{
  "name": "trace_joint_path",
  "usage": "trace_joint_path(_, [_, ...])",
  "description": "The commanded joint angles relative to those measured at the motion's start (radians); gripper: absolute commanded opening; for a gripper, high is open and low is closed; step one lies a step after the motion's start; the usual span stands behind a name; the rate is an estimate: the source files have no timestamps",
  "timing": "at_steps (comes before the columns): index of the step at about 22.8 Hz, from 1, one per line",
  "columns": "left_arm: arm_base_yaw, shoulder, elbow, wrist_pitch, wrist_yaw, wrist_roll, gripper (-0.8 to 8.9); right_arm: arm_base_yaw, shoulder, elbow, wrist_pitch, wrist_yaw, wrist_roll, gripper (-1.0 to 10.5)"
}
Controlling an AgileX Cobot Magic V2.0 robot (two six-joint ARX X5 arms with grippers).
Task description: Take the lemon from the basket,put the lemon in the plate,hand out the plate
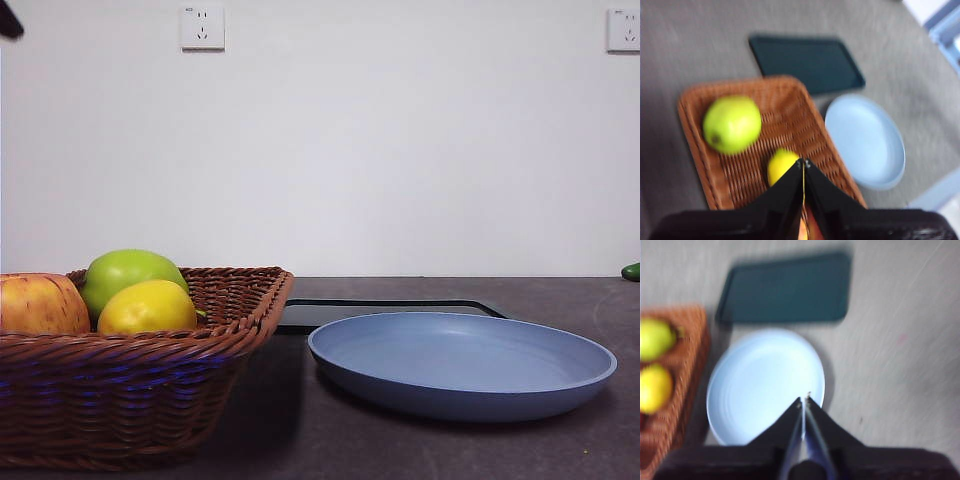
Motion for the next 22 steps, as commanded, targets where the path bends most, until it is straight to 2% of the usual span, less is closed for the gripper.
trace_joint_path(1, [-0.019, 0.018, 0.027, -0.018, 0.008, 0.053, 0.1, 0.002, 0.057, 0.016, 0.005, -0.002, -0.017, 1.6])
trace_joint_path(4, [-0.038, 0.018, 0.027, -0.024, 0.01, 0.057, 0.45, 0.002, 0.142, 0.016, 0.006, 0.0, -0.003, 2.8])
trace_joint_path(6, [-0.045, 0.019, 0.027, -0.025, 0.01, 0.056, 1.73, 0.002, 0.203, 0.016, 0.007, 0.002, -0.002, 2.9])
trace_joint_path(8, [-0.05, 0.019, 0.027, -0.025, 0.009, 0.053, 2.34, 0.003, 0.271, 0.015, 0.022, 0.002, -0.001, 2.8])
trace_joint_path(11, [-0.05, 0.019, 0.027, -0.025, 0.008, 0.029, 2.34, 0.024, 0.38, 0.014, 0.081, 0.0, 0.014, 2.8])
trace_joint_path(22, [-0.05, 0.019, 0.027, -0.026, 0.009, 0.029, 2.34, 0.114, 0.719, 0.014, 0.237, -0.009, 0.02, 2.4])
